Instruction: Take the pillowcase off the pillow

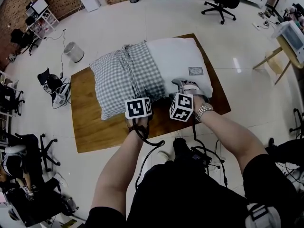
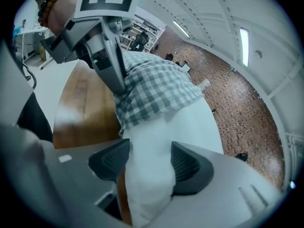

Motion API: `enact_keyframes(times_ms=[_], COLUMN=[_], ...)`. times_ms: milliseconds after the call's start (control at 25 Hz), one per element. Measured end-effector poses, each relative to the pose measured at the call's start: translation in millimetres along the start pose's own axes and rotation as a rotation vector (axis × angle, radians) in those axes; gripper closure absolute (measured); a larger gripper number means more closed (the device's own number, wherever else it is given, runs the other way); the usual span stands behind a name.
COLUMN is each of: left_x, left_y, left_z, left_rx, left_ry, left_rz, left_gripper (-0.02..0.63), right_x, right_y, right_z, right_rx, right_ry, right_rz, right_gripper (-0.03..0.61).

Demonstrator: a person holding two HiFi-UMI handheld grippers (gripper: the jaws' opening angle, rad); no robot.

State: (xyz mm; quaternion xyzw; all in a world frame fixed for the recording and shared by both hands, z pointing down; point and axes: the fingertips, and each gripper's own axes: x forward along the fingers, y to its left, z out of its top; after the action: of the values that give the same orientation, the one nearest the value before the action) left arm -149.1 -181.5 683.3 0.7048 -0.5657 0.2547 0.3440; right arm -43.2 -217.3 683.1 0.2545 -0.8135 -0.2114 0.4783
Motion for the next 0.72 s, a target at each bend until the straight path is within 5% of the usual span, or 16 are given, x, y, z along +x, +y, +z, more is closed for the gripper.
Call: enact_keyframes(times_ms=[240, 720], left_x=[-5, -50], left_y=[11, 58], left_z=[17, -3], left_rx=[-0.005, -0.069], left_ry=[-0.013, -0.062], left_rz=[0.006, 0.051], left_gripper=[0.583, 0.595], right_x=[-5, -44], right_y=[-30, -39], right_z=[-9, -38], right_rx=[-0.046, -0.067], right_ry=[0.018, 0.032], right_rz=[-0.077, -0.152], right_gripper=[0.533, 0.558])
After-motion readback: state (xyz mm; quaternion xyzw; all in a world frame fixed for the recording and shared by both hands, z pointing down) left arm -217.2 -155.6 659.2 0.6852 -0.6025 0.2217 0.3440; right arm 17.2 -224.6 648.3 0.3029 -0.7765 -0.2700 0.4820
